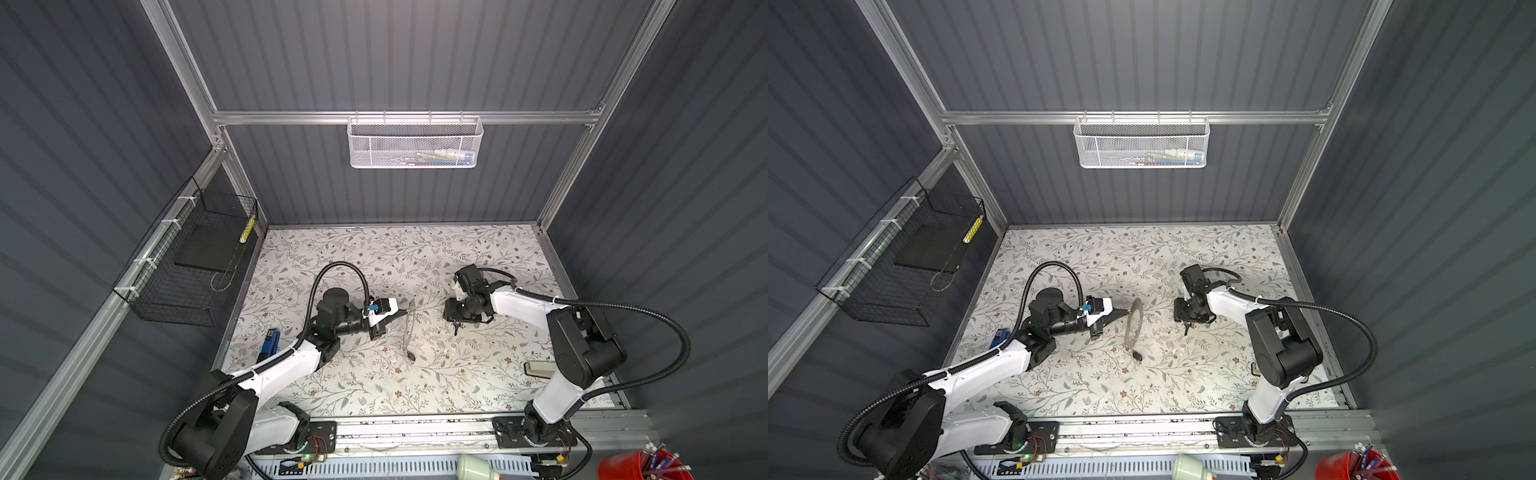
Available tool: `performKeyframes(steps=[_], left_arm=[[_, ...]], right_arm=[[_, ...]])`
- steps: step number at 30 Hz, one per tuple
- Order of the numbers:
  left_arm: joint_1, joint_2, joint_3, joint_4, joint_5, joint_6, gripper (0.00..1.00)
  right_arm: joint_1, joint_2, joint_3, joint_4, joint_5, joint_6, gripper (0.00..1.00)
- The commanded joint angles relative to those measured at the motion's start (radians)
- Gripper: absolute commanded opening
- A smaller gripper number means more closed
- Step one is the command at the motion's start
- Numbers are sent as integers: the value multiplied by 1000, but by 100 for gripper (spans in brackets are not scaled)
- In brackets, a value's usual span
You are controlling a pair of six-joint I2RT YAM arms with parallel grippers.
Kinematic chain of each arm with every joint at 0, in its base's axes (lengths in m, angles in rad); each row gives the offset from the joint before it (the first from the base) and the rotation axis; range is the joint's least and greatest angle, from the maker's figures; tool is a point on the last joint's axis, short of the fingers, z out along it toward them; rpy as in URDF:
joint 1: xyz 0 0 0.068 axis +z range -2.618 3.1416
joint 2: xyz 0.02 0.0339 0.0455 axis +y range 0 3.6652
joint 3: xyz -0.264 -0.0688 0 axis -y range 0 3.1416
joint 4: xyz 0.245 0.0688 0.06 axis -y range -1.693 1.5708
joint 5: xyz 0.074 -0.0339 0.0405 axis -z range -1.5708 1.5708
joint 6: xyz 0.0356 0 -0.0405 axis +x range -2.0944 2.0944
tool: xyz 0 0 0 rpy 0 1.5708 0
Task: Put the keys on the keyring
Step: 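Move the right gripper away to the blue-tagged key on the table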
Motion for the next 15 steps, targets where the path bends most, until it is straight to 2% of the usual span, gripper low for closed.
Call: performKeyframes(steps=[1, 7, 15], left_arm=[[3, -4, 6, 42, 10, -8, 0], [3, -3, 8, 39, 10, -4, 0], [3, -9, 10, 24, 11, 8, 0]], right_arm=[[-3, 21, 39, -50, 3, -53, 55], [-3, 10, 51, -62, 32, -113, 56], [11, 104, 127, -86, -107, -243, 56]])
